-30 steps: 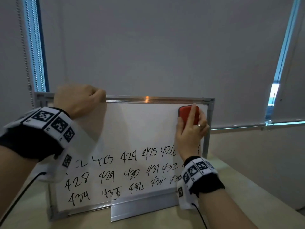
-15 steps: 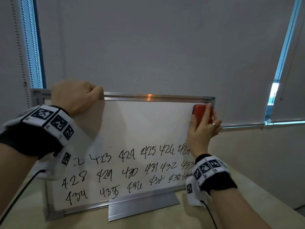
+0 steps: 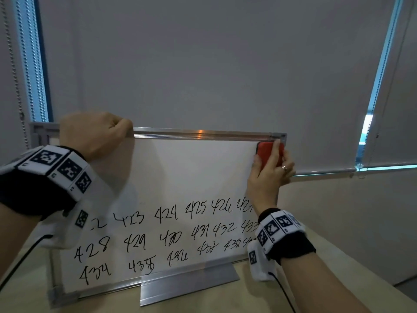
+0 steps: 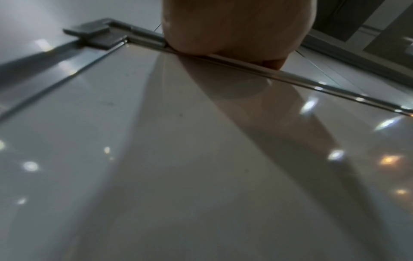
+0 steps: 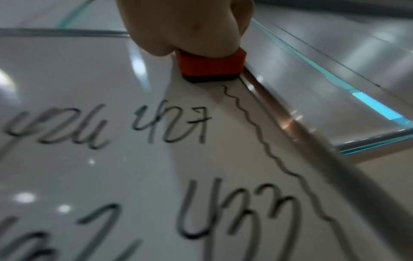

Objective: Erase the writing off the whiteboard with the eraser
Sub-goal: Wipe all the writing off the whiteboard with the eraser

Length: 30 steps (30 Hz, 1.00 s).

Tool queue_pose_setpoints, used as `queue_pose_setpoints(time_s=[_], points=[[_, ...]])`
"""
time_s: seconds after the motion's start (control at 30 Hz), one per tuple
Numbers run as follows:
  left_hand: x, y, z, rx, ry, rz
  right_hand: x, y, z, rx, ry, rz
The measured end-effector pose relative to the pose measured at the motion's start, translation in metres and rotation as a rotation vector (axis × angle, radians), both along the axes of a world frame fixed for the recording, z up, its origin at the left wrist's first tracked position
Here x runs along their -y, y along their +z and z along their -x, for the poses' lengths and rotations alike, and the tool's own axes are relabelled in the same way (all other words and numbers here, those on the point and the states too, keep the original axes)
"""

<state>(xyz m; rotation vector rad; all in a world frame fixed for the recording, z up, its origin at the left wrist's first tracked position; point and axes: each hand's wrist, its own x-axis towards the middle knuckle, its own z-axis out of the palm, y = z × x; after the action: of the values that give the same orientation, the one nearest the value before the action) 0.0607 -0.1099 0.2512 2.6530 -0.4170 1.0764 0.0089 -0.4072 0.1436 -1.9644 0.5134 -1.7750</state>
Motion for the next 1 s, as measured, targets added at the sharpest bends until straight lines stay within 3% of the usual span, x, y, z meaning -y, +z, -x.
queue_pose_setpoints(time_s=[0.2,0.27,0.37,0.43,0.5,0.6,0.67,0.73,0.83,1.0], points=[[-0.002,-0.001,-0.007,0.008,-0.019,-0.026,-0.041,-0.021,-0.001,-0.179,0.172,0.477],[-0.003,-0.002,-0.008,0.02,-0.026,-0.038,-0.019,-0.02,0.0,-0.159,0.156,0.412],[-0.004,-0.002,-0.009,0.029,-0.032,-0.026,0.011,-0.014,0.006,-0.097,0.098,0.08],[-0.003,-0.002,-0.009,0.027,-0.025,-0.015,0.007,-0.01,0.005,-0.091,0.081,-0.04],[-0.001,-0.002,-0.009,0.021,-0.024,-0.002,-0.017,-0.008,0.002,-0.058,0.095,0.044],[-0.001,-0.001,-0.01,0.006,-0.021,-0.001,-0.057,-0.016,-0.005,-0.134,0.197,0.355],[-0.001,-0.002,-0.01,0.0,-0.02,-0.001,-0.05,-0.014,-0.004,-0.164,0.185,0.44],[-0.001,-0.002,-0.01,-0.003,-0.012,0.004,-0.023,-0.009,0.0,-0.115,0.13,0.331],[0.0,-0.003,-0.01,0.003,-0.009,-0.002,0.012,0.0,0.008,-0.042,0.168,0.018],[0.003,-0.003,-0.009,0.0,0.0,0.006,-0.029,0.002,0.003,0.008,0.188,-0.097]])
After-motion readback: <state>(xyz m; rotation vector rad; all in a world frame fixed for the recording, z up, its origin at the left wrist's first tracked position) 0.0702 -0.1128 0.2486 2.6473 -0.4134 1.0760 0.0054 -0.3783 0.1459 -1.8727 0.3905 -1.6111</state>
